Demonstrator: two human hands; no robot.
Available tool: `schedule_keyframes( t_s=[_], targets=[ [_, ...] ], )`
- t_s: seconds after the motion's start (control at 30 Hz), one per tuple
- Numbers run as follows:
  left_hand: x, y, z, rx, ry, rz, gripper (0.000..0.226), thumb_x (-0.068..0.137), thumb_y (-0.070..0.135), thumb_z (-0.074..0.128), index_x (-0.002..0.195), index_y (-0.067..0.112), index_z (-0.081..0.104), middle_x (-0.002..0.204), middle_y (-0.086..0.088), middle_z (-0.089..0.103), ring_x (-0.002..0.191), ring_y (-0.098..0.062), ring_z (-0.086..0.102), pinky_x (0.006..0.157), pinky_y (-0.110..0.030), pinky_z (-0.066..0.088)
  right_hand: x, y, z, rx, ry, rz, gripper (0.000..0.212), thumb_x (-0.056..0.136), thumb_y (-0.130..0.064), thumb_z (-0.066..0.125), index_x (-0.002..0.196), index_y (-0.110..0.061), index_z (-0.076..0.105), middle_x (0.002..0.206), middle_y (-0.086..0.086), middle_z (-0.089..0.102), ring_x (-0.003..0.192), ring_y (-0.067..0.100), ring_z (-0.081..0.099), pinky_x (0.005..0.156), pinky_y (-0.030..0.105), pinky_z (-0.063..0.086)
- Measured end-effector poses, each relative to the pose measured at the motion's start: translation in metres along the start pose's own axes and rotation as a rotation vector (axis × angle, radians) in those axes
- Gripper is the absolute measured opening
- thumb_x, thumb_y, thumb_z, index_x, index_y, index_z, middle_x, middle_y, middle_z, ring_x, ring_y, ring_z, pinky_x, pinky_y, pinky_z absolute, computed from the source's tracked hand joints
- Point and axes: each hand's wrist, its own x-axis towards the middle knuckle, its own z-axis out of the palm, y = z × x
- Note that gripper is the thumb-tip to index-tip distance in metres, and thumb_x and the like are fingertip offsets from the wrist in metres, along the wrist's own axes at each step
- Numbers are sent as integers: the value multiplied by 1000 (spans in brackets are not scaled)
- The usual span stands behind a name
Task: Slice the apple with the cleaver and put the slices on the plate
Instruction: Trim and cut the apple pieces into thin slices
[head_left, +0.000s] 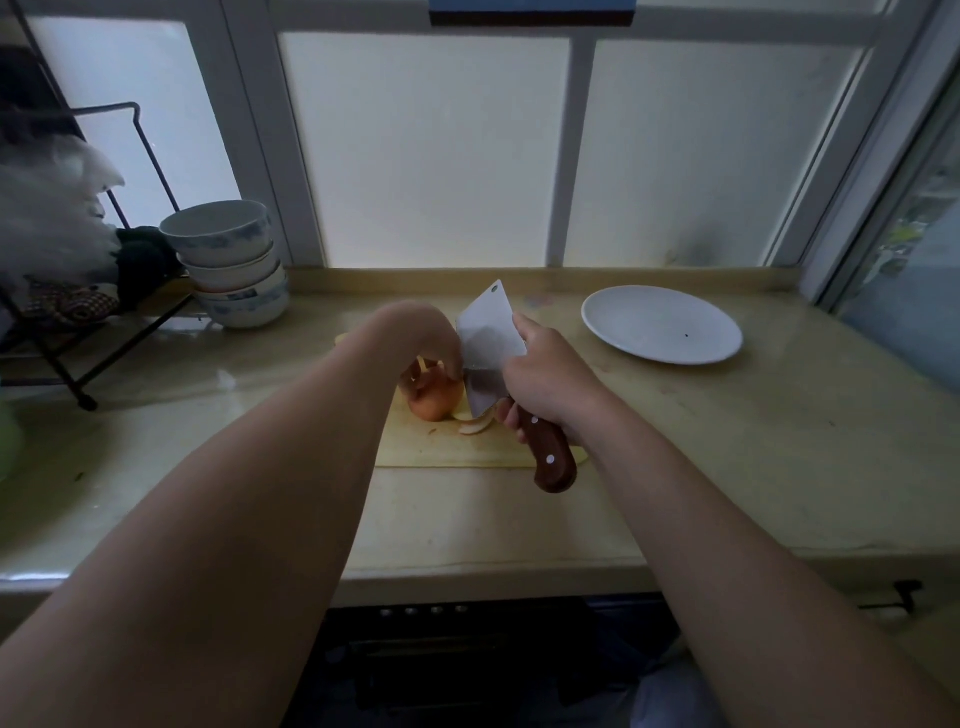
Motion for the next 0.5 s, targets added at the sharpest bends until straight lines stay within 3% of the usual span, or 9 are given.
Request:
schedule_keyframes(
  t_s=[0.37, 0.5],
  targets=[
    [6, -1, -1, 21, -16, 2, 57, 94, 10, 68, 143, -5, 44, 135, -30, 52, 117, -43, 60, 103, -48, 51, -10, -5, 4, -23, -15, 12, 92, 89, 4, 37, 167, -36, 10, 75, 16, 67, 41, 13, 59, 44, 27, 51],
    [9, -2, -1, 11, -20, -3, 59, 93, 10, 69, 144, -4, 44, 135, -29, 52, 118, -44, 59, 104, -49, 50, -6, -8, 12, -38, -35, 15, 96, 86, 7, 43, 167, -34, 12, 88, 19, 68, 50, 18, 61, 44, 27, 50]
  ],
)
